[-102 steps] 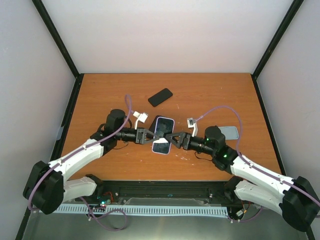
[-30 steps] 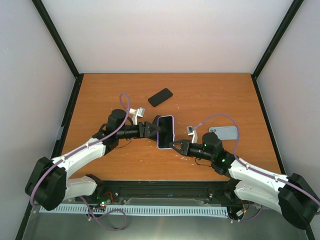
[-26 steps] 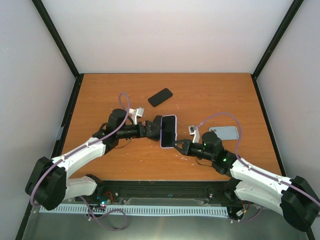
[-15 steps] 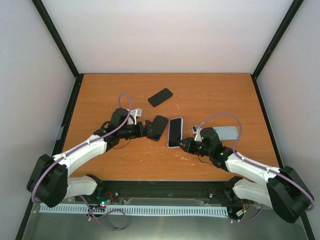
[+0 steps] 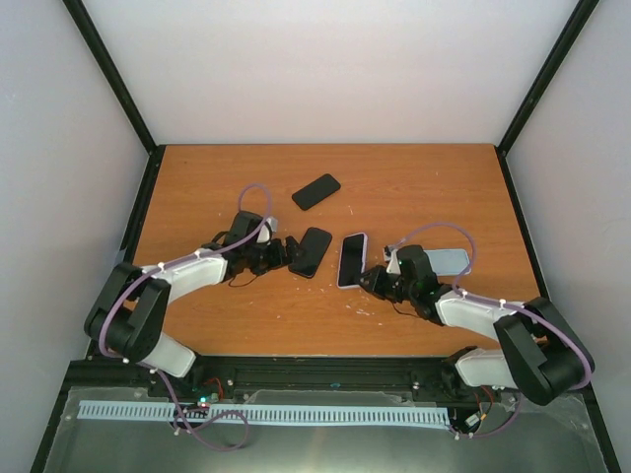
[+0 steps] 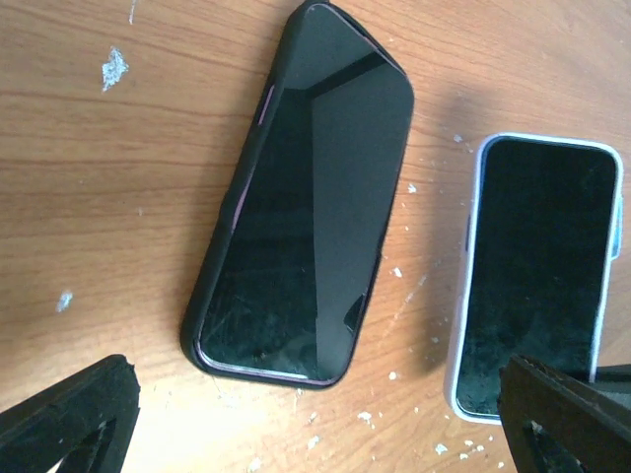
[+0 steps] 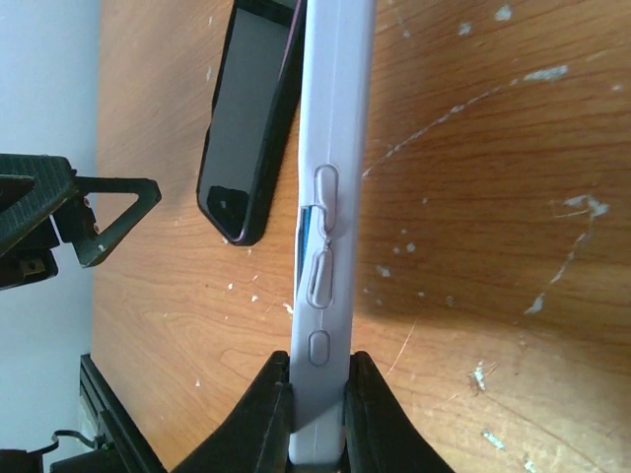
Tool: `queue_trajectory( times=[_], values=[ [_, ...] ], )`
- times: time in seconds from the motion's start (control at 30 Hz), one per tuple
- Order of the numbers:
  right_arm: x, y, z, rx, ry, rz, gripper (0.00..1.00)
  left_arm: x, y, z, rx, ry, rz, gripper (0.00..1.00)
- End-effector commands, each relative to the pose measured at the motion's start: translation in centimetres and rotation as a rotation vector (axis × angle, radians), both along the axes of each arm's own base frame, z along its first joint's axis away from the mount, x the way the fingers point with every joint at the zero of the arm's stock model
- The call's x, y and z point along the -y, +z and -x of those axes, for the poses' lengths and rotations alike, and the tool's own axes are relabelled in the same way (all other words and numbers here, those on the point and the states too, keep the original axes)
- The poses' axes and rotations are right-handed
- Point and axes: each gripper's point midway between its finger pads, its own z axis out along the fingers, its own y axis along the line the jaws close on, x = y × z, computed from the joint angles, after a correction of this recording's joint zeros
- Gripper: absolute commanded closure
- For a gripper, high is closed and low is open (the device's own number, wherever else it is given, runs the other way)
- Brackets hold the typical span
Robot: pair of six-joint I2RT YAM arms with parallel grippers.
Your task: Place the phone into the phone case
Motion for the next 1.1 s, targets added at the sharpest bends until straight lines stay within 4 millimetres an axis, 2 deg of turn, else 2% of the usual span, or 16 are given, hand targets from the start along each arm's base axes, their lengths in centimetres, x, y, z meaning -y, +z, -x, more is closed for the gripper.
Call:
queue_trajectory(
  times=[0.0,0.2,0.3,0.4,0.5,0.6,0.7,0.73,0.8,1.07],
  values=[
    [-0.2,1.5,-1.5,0.085,-0.006,-0.038,0.90,0.7,0.4,-2.4,0.050,-0.004,0.003,0.01],
    [0.5,0.5,-1.2,0.035,-0.031,0.001,0.76,0.3,-2.4,-2.5,0.007,0.006,-0.045,0.01],
    [1.1,0.3,-0.9,0.013,-0.052,0.024,0.68,0.8,-3.3,-2.3,-0.012,-0.020,-0.030,0.01],
    [1.8,0.1,-0.3,-0.009,-0.071,0.051,0.49,1.5,-4.0,-2.0,-0.044,-0.047,0.003,0.01],
    [2.8,0.1,0.1,-0.015,-0.097,0.092,0.30,2.6,-3.7,-1.5,-0.062,-0.077,0.069,0.00],
    [3.6,0.9,0.2,0.015,-0.122,0.121,0.19,3.6,-2.6,-1.3,-0.052,-0.104,0.128,0.01],
    [4.2,1.8,0.2,0.042,-0.144,0.135,0.04,4.2,-1.3,-1.6,-0.035,-0.126,0.160,0.01],
    [4.3,2.2,0.1,0.054,-0.147,0.136,0.00,4.3,-0.8,-1.9,-0.023,-0.126,0.156,0.01],
    [4.6,2.8,0.1,0.069,-0.159,0.144,0.00,4.0,0.2,-3.3,0.014,-0.108,0.111,0.00],
    [4.6,4.1,0.1,0.115,-0.155,0.128,0.00,0.6,4.1,-13.2,0.220,0.082,-0.134,0.00]
  ],
)
